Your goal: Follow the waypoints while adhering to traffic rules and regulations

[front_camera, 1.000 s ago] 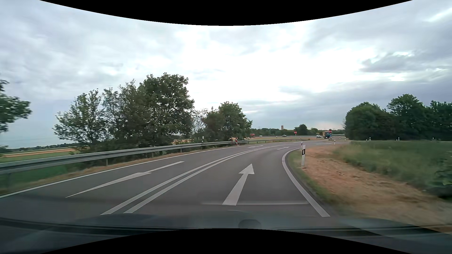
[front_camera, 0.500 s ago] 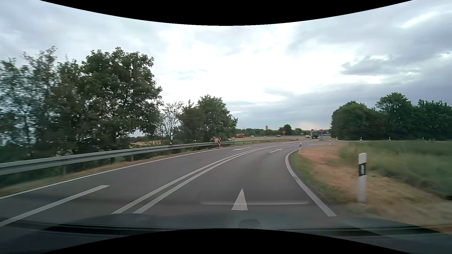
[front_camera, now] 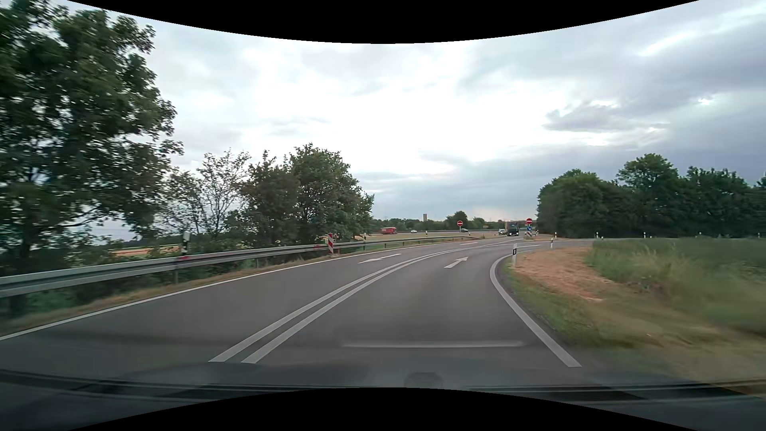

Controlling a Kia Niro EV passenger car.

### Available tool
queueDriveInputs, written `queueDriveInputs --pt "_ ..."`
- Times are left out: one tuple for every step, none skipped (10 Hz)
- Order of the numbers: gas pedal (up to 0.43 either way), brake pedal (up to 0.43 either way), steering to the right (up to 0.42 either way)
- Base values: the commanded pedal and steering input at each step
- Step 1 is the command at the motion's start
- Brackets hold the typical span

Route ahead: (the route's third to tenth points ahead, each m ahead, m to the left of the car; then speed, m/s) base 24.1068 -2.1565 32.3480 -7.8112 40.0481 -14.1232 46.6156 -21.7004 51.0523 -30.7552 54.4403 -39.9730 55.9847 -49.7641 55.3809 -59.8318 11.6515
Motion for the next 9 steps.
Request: queueDriveInputs --pt "0.067 0.000 0.063" --pt "0.067 0.000 0.062" --pt "0.067 0.000 0.064" --pt "0.067 0.000 0.070" --pt "0.067 0.000 0.073" --pt "0.067 0.000 0.073" --pt "0.067 0.000 0.073" --pt "0.067 0.000 0.074" --pt "0.067 0.000 0.076"
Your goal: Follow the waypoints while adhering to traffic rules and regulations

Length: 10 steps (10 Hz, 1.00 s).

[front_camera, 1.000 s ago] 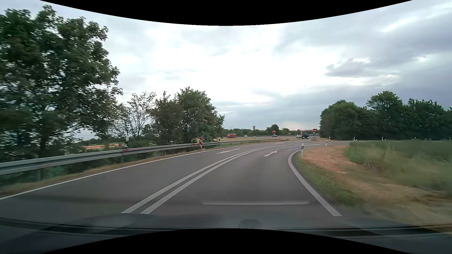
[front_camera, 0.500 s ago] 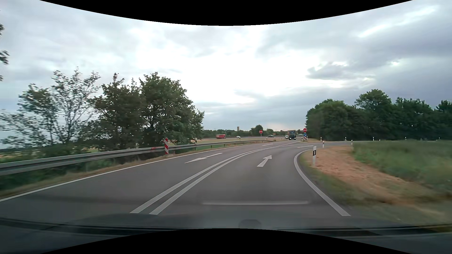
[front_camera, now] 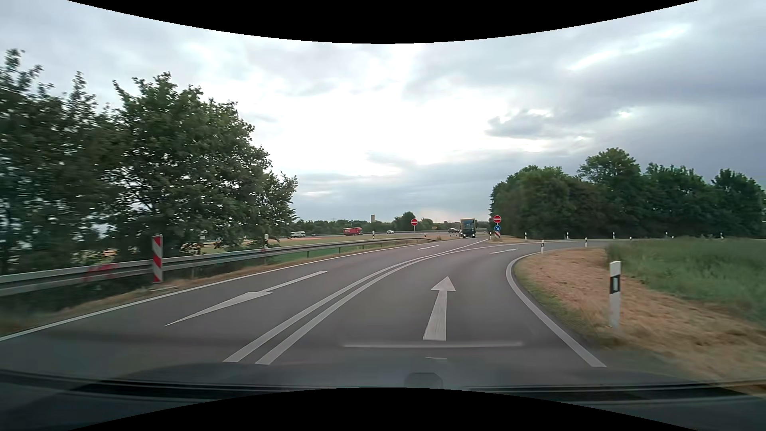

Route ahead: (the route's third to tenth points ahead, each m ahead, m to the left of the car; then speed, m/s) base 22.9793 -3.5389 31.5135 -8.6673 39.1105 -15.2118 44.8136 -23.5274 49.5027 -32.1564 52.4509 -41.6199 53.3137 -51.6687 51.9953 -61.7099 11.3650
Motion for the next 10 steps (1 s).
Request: queueDriveInputs --pt "0.067 0.000 0.079" --pt "0.067 0.000 0.082" --pt "0.067 0.000 0.083" --pt "0.079 0.000 0.084" --pt "0.079 0.000 0.085" --pt "0.087 0.000 0.087" --pt "0.087 0.000 0.088" --pt "0.098 0.000 0.089" --pt "0.110 0.000 0.090" --pt "0.110 0.000 0.091"
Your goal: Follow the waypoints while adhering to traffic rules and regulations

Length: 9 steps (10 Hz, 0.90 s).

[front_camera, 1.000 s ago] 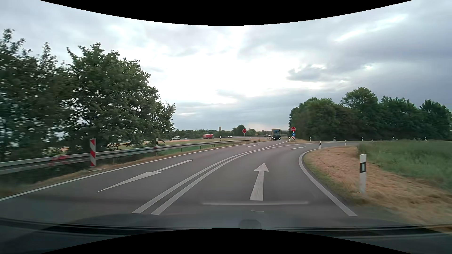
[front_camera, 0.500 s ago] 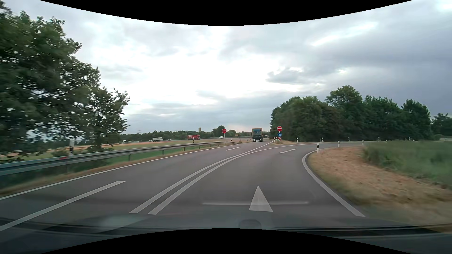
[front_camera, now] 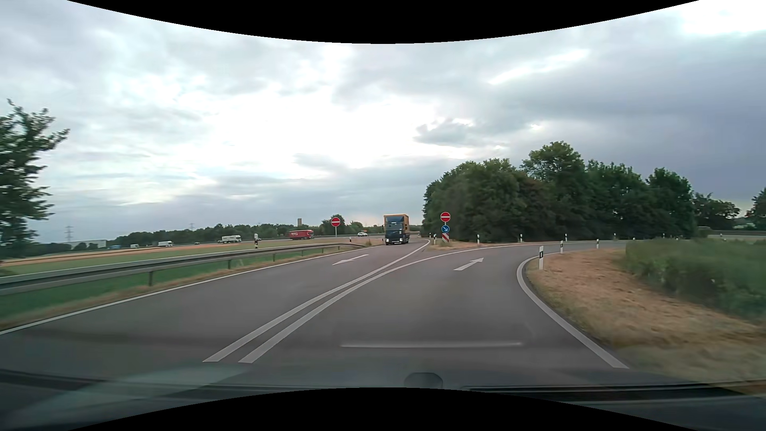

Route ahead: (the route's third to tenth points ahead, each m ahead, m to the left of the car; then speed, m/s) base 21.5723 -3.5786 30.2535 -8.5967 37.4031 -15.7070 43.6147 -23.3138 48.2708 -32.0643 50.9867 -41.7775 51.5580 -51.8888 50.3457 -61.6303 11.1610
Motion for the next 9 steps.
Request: queueDriveInputs --pt "0.110 0.000 0.091" --pt "0.110 0.000 0.097" --pt "0.110 0.000 0.098" --pt "0.110 0.000 0.098" --pt "0.110 0.000 0.096" --pt "0.098 0.000 0.099" --pt "0.098 0.000 0.103" --pt "0.098 0.000 0.104" --pt "0.098 0.000 0.110"
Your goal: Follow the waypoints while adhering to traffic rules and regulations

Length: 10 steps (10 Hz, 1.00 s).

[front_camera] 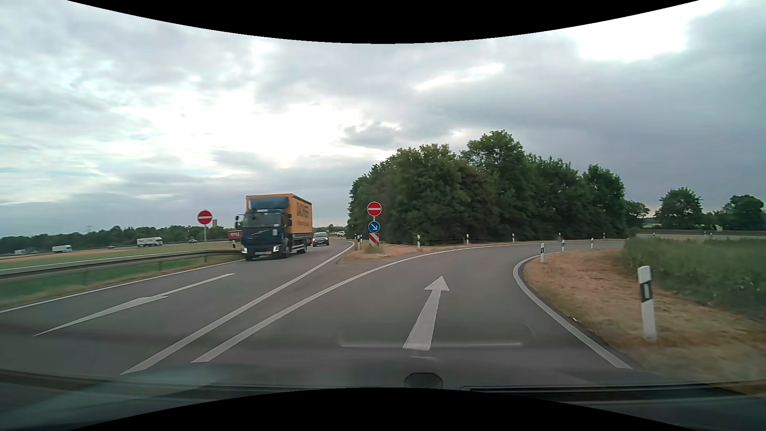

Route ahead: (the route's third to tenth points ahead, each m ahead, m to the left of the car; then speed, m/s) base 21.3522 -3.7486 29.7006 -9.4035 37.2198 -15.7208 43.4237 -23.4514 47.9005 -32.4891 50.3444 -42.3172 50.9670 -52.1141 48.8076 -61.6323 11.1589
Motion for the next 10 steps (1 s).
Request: queueDriveInputs --pt "0.110 0.000 0.111" --pt "0.110 0.000 0.108" --pt "0.110 0.000 0.104" --pt "0.110 0.000 0.097" --pt "0.110 0.000 0.095" --pt "0.110 0.000 0.095" --pt "0.110 0.000 0.096" --pt "0.110 0.000 0.096" --pt "0.110 0.000 0.096" --pt "0.110 0.000 0.094"
